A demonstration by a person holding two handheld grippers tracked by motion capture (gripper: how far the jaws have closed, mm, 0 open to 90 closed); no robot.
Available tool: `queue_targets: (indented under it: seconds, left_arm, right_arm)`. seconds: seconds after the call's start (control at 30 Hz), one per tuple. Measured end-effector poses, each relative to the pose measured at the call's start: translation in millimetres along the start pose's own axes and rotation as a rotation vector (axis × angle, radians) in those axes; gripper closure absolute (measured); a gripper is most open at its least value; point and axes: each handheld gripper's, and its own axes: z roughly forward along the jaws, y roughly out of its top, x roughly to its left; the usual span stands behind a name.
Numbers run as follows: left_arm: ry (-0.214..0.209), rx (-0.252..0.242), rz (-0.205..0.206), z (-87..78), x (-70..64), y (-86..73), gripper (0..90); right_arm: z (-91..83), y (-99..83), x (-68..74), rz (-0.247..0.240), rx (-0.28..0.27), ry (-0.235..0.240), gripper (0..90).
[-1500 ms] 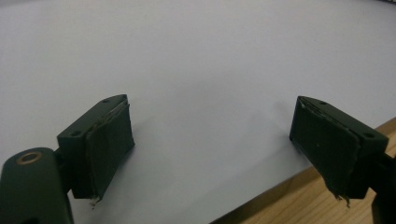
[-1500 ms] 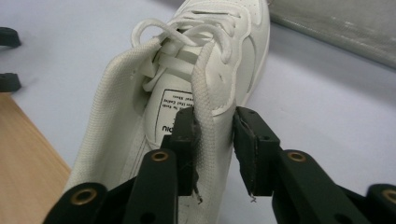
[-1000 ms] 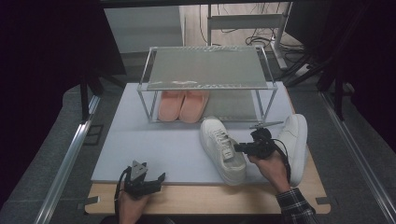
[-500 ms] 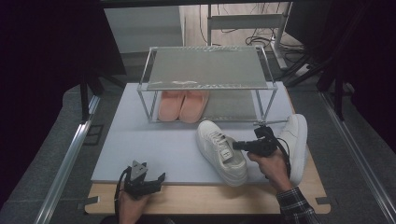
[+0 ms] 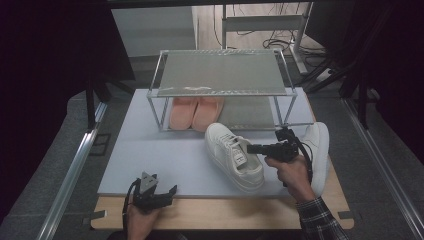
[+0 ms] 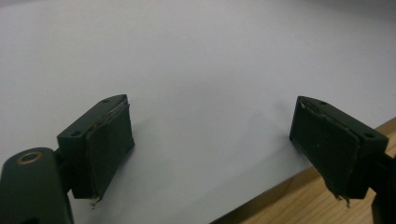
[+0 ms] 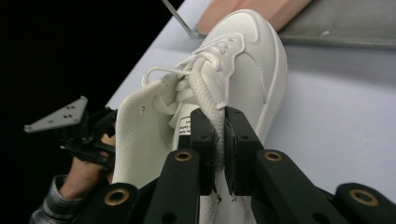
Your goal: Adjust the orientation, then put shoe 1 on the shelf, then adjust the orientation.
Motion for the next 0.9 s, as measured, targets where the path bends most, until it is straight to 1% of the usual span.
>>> queue_targets:
  seconds: [0.37,0.73,0.9]
  left_arm:
    - [0.0,-0.001,0.002,0.0,0.3,0.0,13.1]
    - [0.001,-0.002,0.002,0.1,0.3,0.0,13.1]
    - [0.001,-0.002,0.002,0.1,0.2,-0.1,13.2]
  right_arm:
    - [-5.5,15.4,11.8,0.014,-0.023,0.048,83.9]
    - [-13.6,33.2,26.0,0.013,-0.047,0.085,83.9]
    - [-15.7,38.2,27.2,0.034,-0.059,0.111,83.9]
